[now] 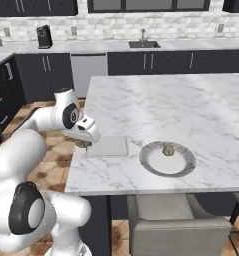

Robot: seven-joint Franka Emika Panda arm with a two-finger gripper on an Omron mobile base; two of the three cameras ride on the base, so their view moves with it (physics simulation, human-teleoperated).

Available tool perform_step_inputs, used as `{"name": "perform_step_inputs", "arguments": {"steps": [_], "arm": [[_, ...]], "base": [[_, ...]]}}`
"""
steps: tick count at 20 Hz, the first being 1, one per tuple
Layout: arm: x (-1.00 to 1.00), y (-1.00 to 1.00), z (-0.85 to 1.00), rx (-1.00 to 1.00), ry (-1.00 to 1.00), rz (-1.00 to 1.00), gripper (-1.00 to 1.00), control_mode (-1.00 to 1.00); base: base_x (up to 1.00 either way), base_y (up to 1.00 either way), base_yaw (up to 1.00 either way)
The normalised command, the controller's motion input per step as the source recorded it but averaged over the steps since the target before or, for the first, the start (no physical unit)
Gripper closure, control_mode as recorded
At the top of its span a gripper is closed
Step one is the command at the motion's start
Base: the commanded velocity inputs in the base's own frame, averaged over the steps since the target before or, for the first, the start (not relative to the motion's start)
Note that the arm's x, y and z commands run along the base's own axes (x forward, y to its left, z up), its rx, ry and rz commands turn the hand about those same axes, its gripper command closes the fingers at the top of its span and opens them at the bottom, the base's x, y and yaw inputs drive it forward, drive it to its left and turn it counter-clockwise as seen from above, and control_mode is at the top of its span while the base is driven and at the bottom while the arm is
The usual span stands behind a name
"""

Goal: Place two dumplings into each of the tupperware containers and then place the containers in the fridge.

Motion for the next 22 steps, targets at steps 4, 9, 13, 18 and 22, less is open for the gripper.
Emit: {"name": "perform_step_inputs", "arguments": {"steps": [4,9,13,18,22], "arm": [[0.62,-0.19,-0.21,0.0,0.0,0.0,1.0,-1.0],[0.65,-0.1,-0.57,-0.02,0.0,0.01,1.0,-1.0],[0.68,-0.2,-0.44,-0.01,0.0,0.02,1.0,-1.0],[0.6,-0.32,-0.41,-0.03,0.04,0.02,1.0,-1.0],[0.66,-0.08,-0.36,-0.05,0.02,0.03,1.0,-1.0]], "base": [[0.0,0.0,0.0],[0.0,0.0,0.0],[0.0,0.0,0.0],[0.0,0.0,0.0],[0.0,0.0,0.0]]}}
